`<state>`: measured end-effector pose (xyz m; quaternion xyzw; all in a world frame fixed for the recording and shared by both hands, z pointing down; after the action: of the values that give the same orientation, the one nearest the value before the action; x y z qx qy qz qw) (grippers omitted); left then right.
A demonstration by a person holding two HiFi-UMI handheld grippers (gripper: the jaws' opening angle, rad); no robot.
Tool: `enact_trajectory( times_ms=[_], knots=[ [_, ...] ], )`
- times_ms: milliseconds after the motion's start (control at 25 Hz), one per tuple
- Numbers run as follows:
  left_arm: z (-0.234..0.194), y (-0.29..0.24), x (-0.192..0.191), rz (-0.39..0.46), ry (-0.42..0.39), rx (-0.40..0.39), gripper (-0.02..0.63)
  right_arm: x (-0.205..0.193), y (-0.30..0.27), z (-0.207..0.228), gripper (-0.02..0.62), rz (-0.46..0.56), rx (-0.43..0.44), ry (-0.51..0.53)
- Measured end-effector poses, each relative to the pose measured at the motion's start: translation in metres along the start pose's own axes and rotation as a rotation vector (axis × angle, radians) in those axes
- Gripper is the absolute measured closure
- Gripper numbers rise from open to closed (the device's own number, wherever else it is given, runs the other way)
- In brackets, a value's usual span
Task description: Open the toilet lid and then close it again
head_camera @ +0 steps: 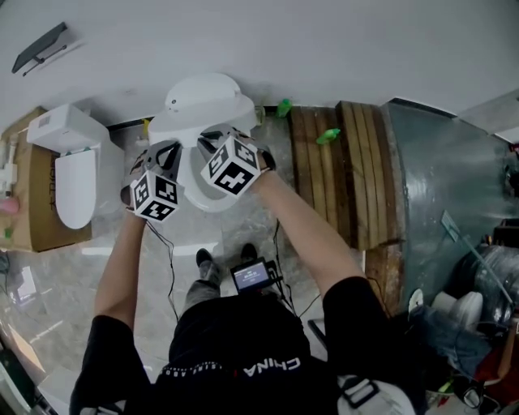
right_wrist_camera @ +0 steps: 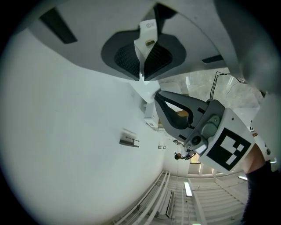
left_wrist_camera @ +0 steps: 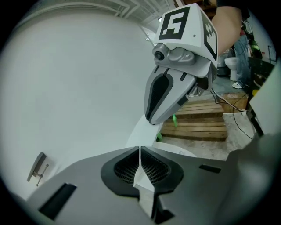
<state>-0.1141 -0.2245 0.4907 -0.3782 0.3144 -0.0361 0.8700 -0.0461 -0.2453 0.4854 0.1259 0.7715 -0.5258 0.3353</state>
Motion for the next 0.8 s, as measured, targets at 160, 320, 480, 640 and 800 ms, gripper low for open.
enact_trajectory(
  times_ms=[160, 320, 480, 640, 800],
  knots=[
    [-0.005, -0.002, 0.005, -0.017, 0.021, -0.010, 0.586, 0.002, 0.001, 0.007, 0.555, 0.005, 0.016, 0.001],
    [-0.014, -0.004, 0.012, -0.037, 0.041, 0.005, 0.588, 0.008, 0.002, 0.017, 0.555, 0.012, 0.041, -0.009],
    [-0.031, -0.008, 0.019, -0.064, 0.052, 0.045, 0.595, 0.019, 0.002, 0.029, 0.555, 0.017, 0.067, -0.010],
    [-0.058, -0.017, 0.031, -0.074, 0.062, 0.091, 0.597, 0.025, 0.001, 0.027, 0.554, 0.021, 0.074, 0.056],
    [-0.063, -0.029, 0.063, 0.055, 0.074, 0.169, 0.597, 0.025, 0.000, 0.025, 0.577, 0.082, -0.002, 0.105]
  ],
)
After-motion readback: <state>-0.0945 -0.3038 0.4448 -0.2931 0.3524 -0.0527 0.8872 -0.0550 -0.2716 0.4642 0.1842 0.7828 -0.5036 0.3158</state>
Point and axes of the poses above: the fingertips, and each gripper's own axes: y backward along the fingers, z to its right, x out of its top, the point moved 3 cm from there along y, backward along the fingers, and after that the axes turned 8 degrees about -z, right-handed, at the moved point
